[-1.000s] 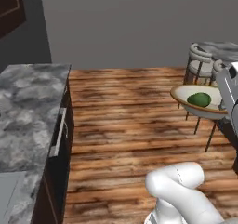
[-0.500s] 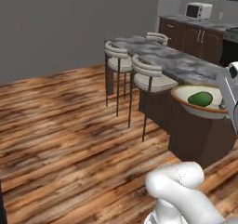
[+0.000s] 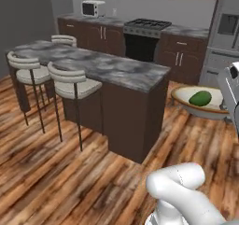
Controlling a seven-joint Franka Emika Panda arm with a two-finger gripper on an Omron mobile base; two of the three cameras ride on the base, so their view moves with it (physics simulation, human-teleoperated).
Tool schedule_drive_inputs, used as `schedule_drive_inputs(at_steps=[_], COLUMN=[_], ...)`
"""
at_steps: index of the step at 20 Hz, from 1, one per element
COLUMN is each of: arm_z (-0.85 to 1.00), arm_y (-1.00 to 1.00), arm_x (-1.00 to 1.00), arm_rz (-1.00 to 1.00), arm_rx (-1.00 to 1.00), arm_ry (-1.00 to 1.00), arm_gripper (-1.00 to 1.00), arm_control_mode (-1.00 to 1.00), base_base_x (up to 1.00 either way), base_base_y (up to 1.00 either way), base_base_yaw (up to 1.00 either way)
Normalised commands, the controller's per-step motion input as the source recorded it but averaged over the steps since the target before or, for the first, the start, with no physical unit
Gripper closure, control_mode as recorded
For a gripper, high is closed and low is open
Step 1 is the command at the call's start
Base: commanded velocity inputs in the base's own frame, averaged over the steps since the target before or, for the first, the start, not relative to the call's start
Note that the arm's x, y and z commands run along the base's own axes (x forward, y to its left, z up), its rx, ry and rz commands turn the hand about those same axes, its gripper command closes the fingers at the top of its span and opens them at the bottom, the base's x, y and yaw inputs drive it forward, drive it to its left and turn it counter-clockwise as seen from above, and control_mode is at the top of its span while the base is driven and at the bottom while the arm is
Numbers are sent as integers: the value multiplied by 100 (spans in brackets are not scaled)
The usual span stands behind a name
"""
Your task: Pick the avocado from the sink and place it in the bowl. Then pick the bowl and place it in the microwave. Then close the microwave door and press the start button.
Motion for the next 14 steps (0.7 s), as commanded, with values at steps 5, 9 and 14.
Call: schedule_drive_inputs(at_steps=[5, 9, 14], arm_z=[0, 0, 0], arm_y=[0, 0, 0], arm_x=[0, 0, 0], arm_rz=[0, 0, 0], arm_rx=[0, 0, 0], arm_ry=[0, 0, 0], arm_gripper=[100, 100, 100], arm_control_mode=[100, 100, 100], base_base_x=[1, 22, 43], base_base_y=[-26, -18, -21], base_base_yaw=[-77, -74, -67])
